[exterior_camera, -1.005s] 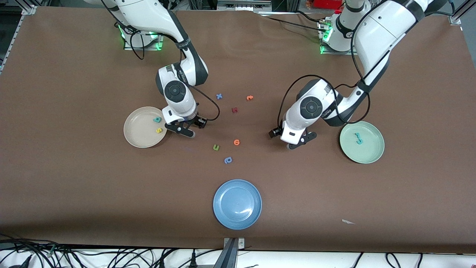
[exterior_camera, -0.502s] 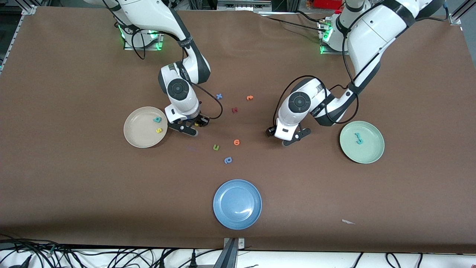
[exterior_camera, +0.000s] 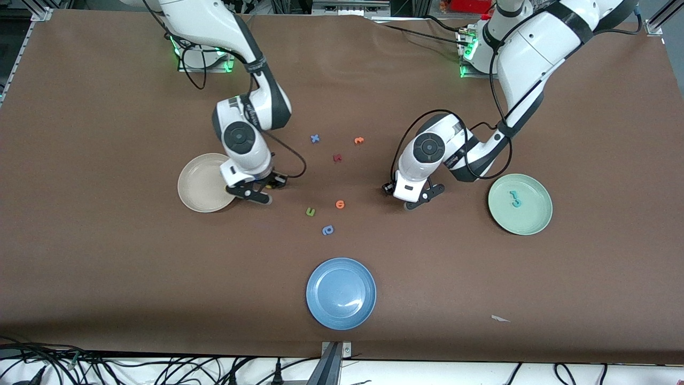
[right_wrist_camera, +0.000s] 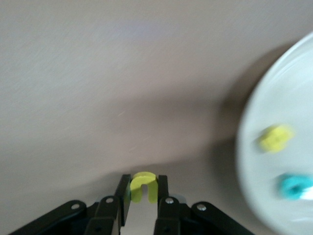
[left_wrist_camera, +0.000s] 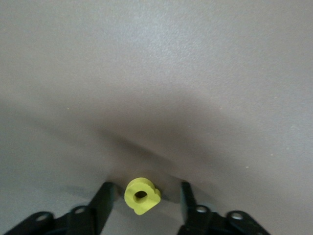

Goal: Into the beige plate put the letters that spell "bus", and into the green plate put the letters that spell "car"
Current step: 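Place the a in the green plate while the right gripper places u on beige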

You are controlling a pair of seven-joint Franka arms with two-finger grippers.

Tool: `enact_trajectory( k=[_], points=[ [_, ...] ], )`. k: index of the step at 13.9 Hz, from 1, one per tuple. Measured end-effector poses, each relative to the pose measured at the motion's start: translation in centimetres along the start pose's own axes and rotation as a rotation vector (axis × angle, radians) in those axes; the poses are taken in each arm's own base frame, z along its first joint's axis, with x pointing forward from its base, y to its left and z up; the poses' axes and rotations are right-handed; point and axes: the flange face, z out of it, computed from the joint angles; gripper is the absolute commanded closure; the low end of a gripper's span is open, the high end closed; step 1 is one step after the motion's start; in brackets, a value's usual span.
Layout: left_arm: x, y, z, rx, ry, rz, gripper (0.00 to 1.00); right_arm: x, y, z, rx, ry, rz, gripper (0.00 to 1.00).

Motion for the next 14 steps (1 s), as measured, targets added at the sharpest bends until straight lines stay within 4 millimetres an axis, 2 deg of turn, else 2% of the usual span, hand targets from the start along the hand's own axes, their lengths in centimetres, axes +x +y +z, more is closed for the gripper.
enact_trajectory(
  k=[3, 4, 5, 6, 7, 9, 10, 12, 14],
  points=[
    [0.1, 0.1, -0.3, -0.003, 0.004, -0.001, 0.82, 2.3, 5.2, -2.3, -0.048, -0.089, -0.082, 0.92],
    [0.1, 0.1, -0.3, -0.003, 0.004, -0.001, 0.86, 2.9, 6.9, -2.6, -0.056, -0.106, -0.11, 0.89],
    [0.1, 0.1, -0.3, -0.003, 0.004, -0.001, 0.88, 3.6, 8.9, -2.5, -0.065, -0.119, -0.145, 0.78],
    [0.1, 0.1, -0.3, -0.003, 0.004, -0.001, 0.88, 4.0, 10.8, -2.0, -0.075, -0.133, -0.17, 0.46],
    [0.1, 0.1, -0.3, -0.004, 0.004, -0.001, 0.92, 4.2, 12.6, -1.3, -0.084, -0.148, -0.185, 0.0],
    [0.8, 0.0, -0.5, -0.007, 0.01, -0.01, 0.95, 4.6, 15.0, -0.6, -0.092, -0.168, -0.195, 0.0],
    [1.7, -0.2, -0.9, -0.012, 0.018, -0.019, 0.95, 4.7, 15.1, -0.7, -0.091, -0.173, -0.197, 0.0],
    [4.8, -1.4, -2.9, -0.012, 0.044, -0.027, 0.98, 4.8, 14.2, -2.0, -0.087, -0.198, -0.209, 0.0],
    [8.5, -4.0, -5.4, 0.023, 0.065, -0.012, 0.99, 5.3, 12.5, -5.4, -0.075, -0.235, -0.23, 0.0]
  ],
)
